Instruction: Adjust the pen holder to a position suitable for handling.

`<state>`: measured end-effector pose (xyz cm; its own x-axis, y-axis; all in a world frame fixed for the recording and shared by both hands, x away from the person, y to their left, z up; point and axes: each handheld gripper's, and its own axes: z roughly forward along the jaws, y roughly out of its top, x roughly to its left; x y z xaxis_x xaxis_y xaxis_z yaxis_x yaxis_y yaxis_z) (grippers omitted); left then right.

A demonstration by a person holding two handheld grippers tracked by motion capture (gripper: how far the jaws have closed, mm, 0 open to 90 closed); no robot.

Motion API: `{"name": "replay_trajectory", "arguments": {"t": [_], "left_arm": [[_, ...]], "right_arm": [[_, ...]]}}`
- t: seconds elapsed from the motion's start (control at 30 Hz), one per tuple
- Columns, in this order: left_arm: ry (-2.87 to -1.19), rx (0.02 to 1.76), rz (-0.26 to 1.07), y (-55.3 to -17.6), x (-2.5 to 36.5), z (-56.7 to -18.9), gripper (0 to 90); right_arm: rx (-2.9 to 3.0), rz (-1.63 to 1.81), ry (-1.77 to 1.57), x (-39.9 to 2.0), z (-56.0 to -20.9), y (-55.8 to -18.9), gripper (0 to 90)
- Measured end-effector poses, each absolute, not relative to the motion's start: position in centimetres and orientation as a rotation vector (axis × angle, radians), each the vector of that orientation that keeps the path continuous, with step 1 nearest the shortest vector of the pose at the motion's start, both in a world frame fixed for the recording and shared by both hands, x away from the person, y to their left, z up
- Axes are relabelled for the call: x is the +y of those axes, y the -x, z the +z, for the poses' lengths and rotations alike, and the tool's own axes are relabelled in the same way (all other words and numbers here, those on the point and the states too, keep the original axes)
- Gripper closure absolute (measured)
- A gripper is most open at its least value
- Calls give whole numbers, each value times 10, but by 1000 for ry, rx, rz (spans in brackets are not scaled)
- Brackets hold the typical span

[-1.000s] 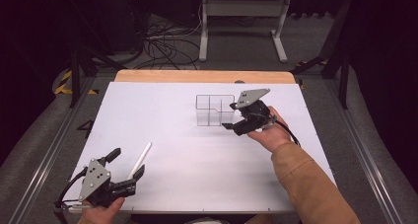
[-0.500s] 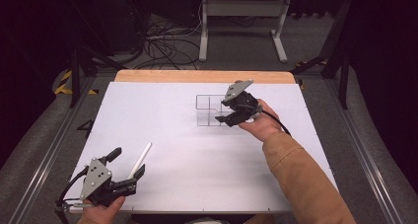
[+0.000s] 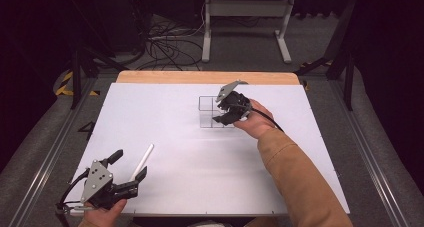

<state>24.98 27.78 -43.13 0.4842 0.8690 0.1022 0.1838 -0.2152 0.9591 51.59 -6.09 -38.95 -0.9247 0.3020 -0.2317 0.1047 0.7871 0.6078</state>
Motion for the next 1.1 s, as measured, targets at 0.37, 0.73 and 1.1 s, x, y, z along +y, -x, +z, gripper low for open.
{"name": "replay_trajectory", "arguments": {"t": [0.37,0.73,1.1], "left_arm": [[-1695,908,827,-250,278,-432,137],[-1699,905,830,-250,277,-432,137],[-1707,901,832,-251,277,-433,137]], "right_arm": [[2688,834,-298,-52,-401,-523,491],[2655,803,-280,-44,-408,-525,567],[2685,794,-275,-47,-405,-523,678]]}}
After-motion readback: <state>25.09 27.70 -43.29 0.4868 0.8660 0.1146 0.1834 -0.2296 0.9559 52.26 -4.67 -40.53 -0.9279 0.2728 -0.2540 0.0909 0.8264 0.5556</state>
